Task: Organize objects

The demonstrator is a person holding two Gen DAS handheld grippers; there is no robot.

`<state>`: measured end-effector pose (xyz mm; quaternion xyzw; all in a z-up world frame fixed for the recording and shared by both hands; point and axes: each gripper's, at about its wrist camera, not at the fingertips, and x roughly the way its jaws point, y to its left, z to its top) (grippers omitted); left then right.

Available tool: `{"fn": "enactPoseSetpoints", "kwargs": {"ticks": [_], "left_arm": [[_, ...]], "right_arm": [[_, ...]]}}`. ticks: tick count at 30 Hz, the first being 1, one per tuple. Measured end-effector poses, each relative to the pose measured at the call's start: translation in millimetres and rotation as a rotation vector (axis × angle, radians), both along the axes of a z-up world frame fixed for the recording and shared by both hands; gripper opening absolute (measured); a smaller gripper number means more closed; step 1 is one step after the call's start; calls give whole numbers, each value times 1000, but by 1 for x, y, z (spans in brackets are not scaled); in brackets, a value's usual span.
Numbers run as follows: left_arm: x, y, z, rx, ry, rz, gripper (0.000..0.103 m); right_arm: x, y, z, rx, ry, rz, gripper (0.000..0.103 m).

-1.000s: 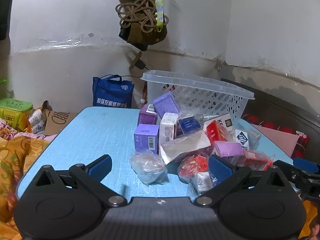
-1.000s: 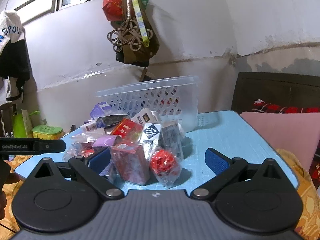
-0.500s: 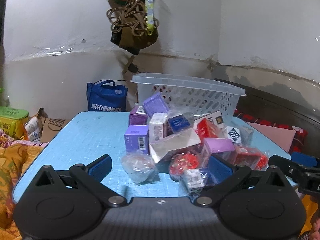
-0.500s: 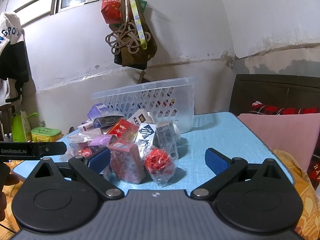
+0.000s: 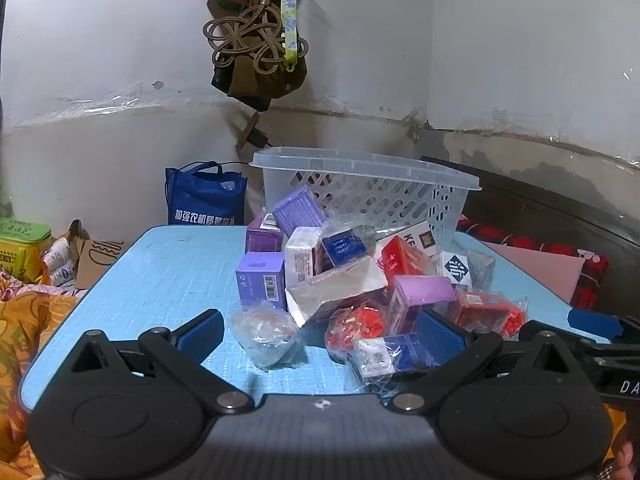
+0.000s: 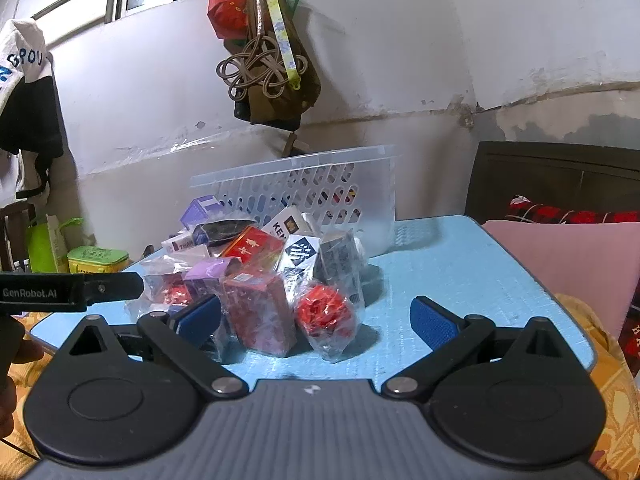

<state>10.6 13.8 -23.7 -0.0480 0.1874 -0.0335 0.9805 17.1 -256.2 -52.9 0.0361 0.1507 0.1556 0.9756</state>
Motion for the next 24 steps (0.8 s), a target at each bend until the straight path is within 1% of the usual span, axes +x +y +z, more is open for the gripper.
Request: {"fn": "enactPoseSetpoints", "kwargs": {"ticks": [3, 13, 19, 24], "left_arm": [[-1, 2, 1, -4, -2, 2, 103], [-4, -1, 6, 32, -23, 3, 103], [-3, 2, 9, 15, -26, 10, 103], [-1, 3, 11, 16, -29, 15, 103]], "right_arm": [[0, 0, 0, 0, -1, 2, 103], [2, 5, 0, -5, 1, 16, 103], [4, 9, 0, -15, 2, 32, 103], [6, 12, 1, -21, -3, 44, 103]]}}
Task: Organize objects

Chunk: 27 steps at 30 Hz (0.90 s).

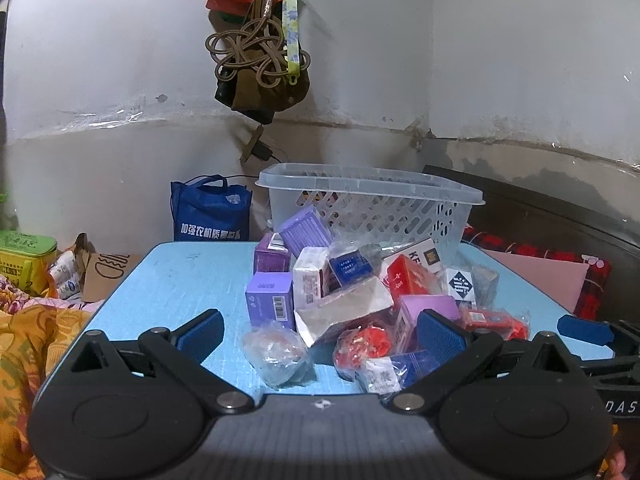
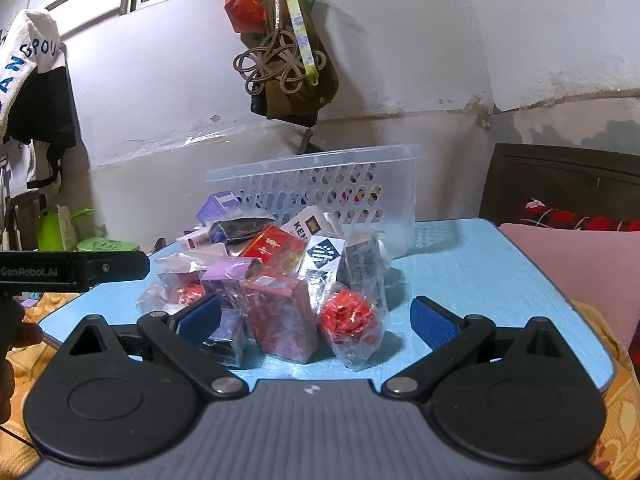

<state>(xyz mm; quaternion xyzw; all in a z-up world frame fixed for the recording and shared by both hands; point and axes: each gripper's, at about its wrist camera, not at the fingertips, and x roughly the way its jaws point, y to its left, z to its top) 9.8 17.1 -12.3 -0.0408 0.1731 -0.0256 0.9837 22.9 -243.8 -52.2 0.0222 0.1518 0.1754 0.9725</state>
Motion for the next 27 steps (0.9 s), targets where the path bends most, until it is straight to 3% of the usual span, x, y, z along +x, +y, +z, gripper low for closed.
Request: {"fn": "enactPoseSetpoints", "kwargs": {"ticks": [27], "left_arm": [[-3, 8, 6, -15, -23, 11, 103]], "right_arm": [[1, 1, 2, -7, -2, -12, 103]]}}
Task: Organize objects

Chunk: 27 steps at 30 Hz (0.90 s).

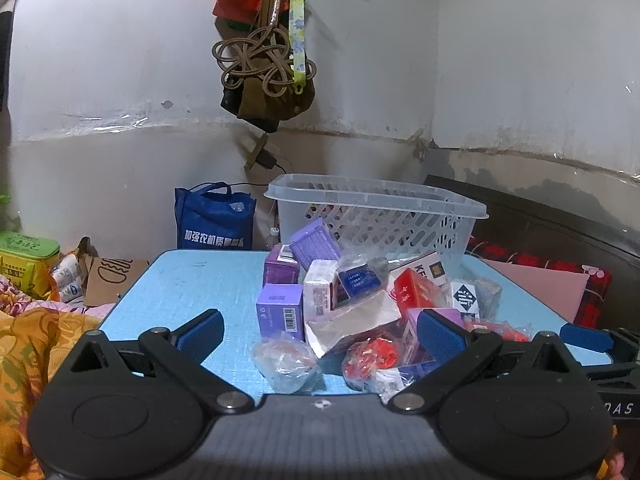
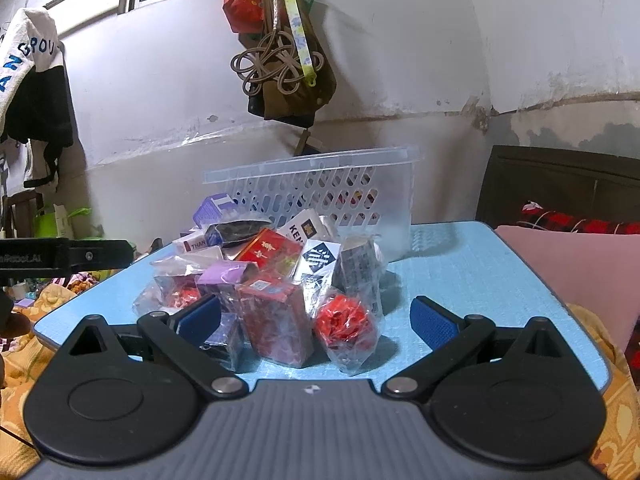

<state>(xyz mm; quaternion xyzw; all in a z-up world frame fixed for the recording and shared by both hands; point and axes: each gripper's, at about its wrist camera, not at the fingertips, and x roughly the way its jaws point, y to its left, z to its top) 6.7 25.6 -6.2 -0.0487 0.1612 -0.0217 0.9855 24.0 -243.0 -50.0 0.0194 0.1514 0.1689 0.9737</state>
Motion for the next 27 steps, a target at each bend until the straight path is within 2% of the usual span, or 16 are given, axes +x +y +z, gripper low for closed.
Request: {"fn": "enactPoseSetpoints", "kwargs": {"ticks": [27], "left_arm": [[-3, 12, -6, -16, -6, 12, 102]], "right_arm": [[0, -6, 0, 6, -6, 4, 103]]}}
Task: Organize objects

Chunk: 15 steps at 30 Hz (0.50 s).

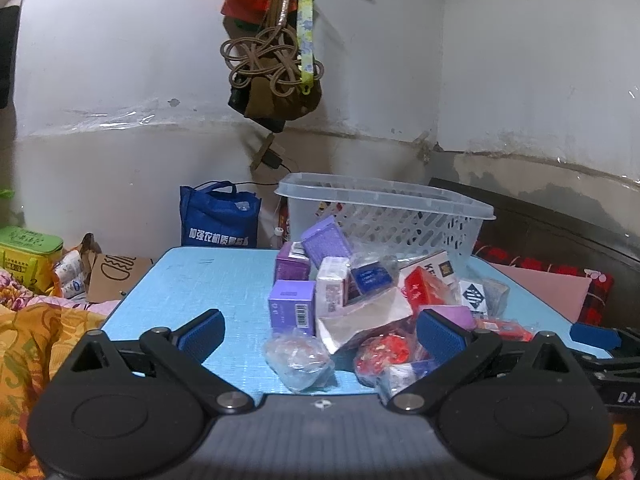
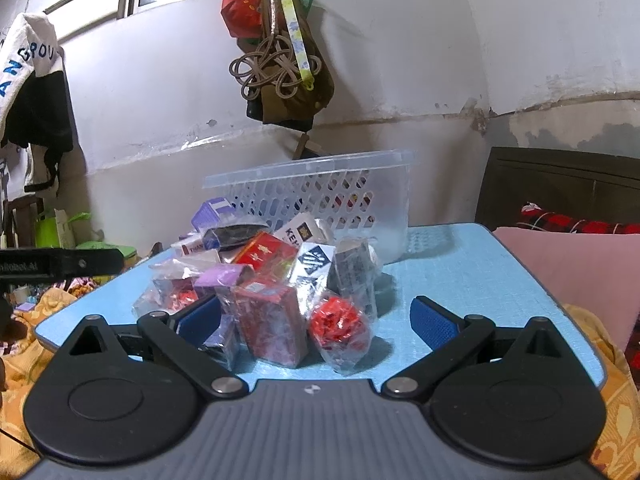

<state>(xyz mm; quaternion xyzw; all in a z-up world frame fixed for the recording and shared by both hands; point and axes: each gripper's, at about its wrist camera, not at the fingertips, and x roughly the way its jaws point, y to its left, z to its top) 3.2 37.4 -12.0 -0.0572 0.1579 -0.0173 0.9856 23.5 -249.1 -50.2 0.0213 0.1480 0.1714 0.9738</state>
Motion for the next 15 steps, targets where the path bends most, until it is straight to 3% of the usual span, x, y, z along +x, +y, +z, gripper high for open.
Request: {"fn": "enactPoseSetpoints", "kwargs": {"ticks": [3, 7, 10, 15], "left_arm": [[2, 7, -4, -9, 5, 7, 100], [6, 16, -14, -4, 6, 15, 98], [9, 21, -23, -2, 21, 23, 90], [18, 24, -34, -8, 47, 2, 82]], "right_arm": [[0, -9, -4, 7, 0, -7, 101], [2, -17, -9, 15, 6, -22, 84], [5, -15, -14, 3, 18, -8, 69], [11, -11, -22, -11, 48, 22, 61]]}}
